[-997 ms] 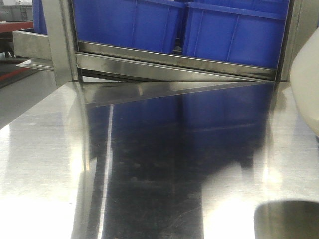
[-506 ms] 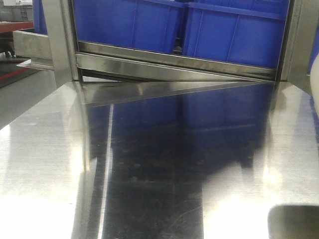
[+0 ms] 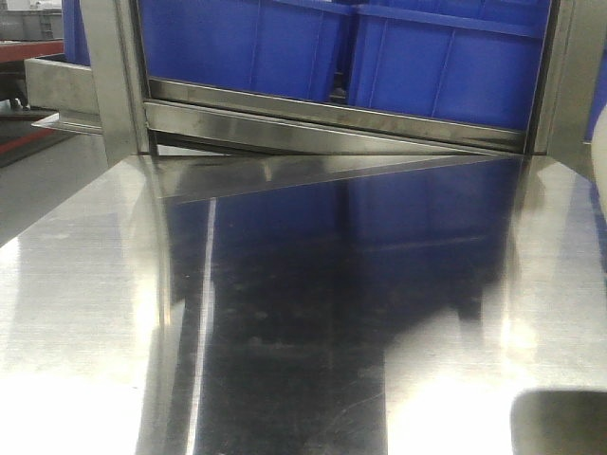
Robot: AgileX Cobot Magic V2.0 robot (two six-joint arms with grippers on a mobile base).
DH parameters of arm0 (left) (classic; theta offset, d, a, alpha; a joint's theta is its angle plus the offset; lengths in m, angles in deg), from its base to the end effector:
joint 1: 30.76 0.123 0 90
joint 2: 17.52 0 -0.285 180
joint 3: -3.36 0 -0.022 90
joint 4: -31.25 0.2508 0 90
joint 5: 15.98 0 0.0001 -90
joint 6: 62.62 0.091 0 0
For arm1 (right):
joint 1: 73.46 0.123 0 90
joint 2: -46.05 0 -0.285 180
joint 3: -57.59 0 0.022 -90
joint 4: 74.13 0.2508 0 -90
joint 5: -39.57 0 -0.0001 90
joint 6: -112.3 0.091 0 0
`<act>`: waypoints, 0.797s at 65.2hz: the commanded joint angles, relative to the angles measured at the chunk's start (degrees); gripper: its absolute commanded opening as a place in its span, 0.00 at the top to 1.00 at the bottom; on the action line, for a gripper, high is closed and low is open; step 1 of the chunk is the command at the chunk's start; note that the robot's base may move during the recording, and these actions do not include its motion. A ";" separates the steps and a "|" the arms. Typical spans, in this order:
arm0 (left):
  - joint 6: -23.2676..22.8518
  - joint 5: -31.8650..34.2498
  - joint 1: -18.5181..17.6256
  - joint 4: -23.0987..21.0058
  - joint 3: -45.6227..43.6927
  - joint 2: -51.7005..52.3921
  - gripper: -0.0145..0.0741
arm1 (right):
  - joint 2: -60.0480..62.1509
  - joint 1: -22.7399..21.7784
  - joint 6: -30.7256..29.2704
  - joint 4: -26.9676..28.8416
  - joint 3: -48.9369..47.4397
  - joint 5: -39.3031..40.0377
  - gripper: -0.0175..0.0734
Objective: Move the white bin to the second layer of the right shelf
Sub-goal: 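Lift the white bin off the table with the right gripper, then drive away from the table holding the bin in the right gripper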
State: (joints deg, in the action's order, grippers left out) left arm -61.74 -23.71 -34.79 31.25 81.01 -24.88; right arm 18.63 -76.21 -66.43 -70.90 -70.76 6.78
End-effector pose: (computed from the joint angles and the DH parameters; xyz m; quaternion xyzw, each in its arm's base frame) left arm 0.0560 -0.0039 0.1988 0.0310 0.7231 -0.0190 0.6897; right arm 0.0736 -0.0007 0.2895 0.0401 0.8271 0.0187 0.5603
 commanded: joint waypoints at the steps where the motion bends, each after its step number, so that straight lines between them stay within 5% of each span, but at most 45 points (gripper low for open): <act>1: -0.17 4.98 0.15 0.00 2.11 1.02 0.74 | -0.26 -0.12 0.39 0.02 -1.57 5.51 0.76; 52: -0.17 4.98 0.15 0.00 2.11 1.02 0.74 | -0.26 -0.12 0.39 0.02 -1.57 5.51 0.76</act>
State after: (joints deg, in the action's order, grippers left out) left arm -61.74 -23.71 -34.79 31.25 81.01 -24.88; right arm 18.63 -76.21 -66.29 -70.90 -70.76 6.78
